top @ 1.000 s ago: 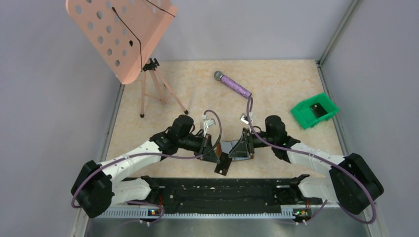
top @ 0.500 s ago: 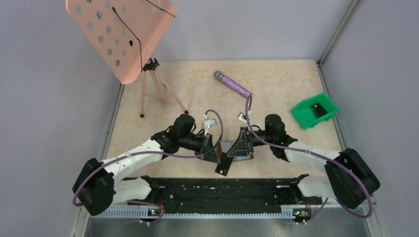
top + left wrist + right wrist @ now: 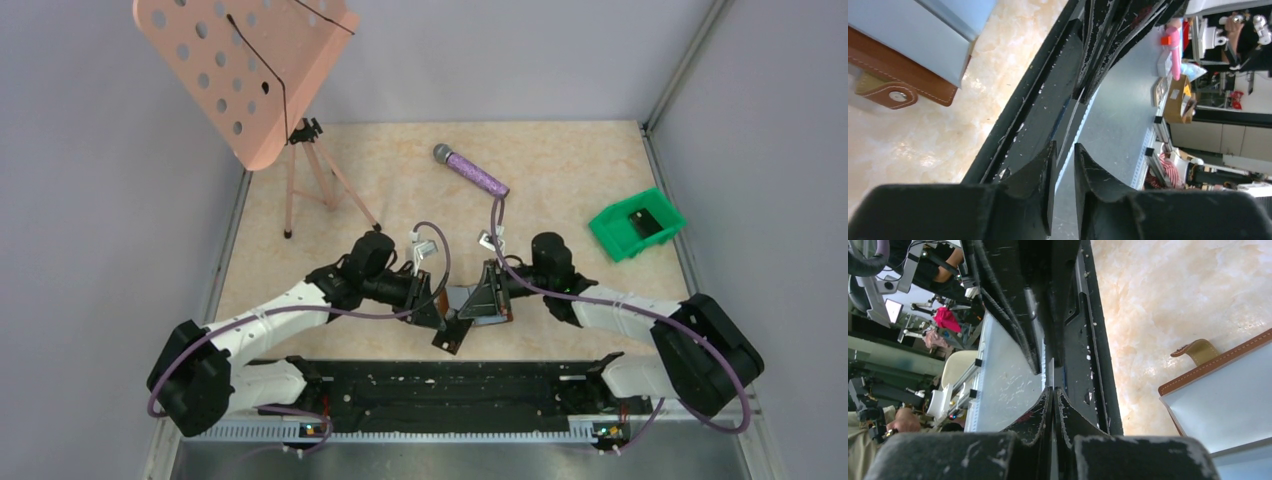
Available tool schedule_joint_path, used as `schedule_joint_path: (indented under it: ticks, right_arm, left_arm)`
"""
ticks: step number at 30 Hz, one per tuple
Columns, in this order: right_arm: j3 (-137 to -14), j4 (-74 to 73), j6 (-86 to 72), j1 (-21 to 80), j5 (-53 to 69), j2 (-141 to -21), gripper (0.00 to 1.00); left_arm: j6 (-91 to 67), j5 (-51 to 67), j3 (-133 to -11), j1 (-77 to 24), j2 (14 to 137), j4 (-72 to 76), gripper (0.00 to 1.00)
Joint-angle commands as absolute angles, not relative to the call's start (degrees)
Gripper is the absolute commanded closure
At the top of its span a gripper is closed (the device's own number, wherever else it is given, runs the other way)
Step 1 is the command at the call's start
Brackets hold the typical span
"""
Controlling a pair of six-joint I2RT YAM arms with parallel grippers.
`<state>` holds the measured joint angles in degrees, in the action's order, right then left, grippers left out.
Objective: Take the credit cards out of the card holder
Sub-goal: Place the credit card in the storage box.
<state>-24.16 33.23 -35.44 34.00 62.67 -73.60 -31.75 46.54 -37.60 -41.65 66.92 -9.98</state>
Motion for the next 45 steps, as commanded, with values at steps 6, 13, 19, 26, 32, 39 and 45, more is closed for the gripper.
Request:
schedule_joint_path:
  ticks: [6, 13, 19, 26, 32, 39, 45]
  right_arm:
    - [-27.01, 29.08, -34.76, 32.69, 54.36, -68.86, 1.00]
    - [-29.48, 9.21, -28.99, 26.71, 38.60, -60.97, 1.00]
    - [-32.71, -4.21, -31.24, 19.38, 18.45, -53.42, 1.00]
    - [-35.26, -9.33, -34.78, 12.96, -4.04, -46.77, 1.00]
    - [-41.39, -12.26, -32.65, 6.31, -18.99, -47.31, 1.00]
    - [-45.46, -12.26, -31.04, -4.31, -25.00, -52.15, 1.00]
    - [-45.88, -7.09, -30.58, -9.25, -28.71, -56.94, 1.00]
  left_arm:
    - [-29.39, 33.69, -42.89, -40.19, 63.36, -16.84, 0.25]
    - [-26.94, 25.11, -47.91, -40.17, 61.41, -23.00, 0.01]
    - [-22.24, 9.87, -52.04, -40.15, 59.52, -31.66, 0.01]
    - [-19.39, 5.51, -55.98, -40.09, 56.52, -40.49, 0.01]
    - [-17.69, 1.97, -53.48, -40.16, 50.81, -40.67, 0.01]
    - [-18.69, 1.20, -50.44, -40.12, 48.41, -39.07, 0.01]
    - [-18.57, 3.71, -49.88, -40.22, 47.96, -38.35, 0.01]
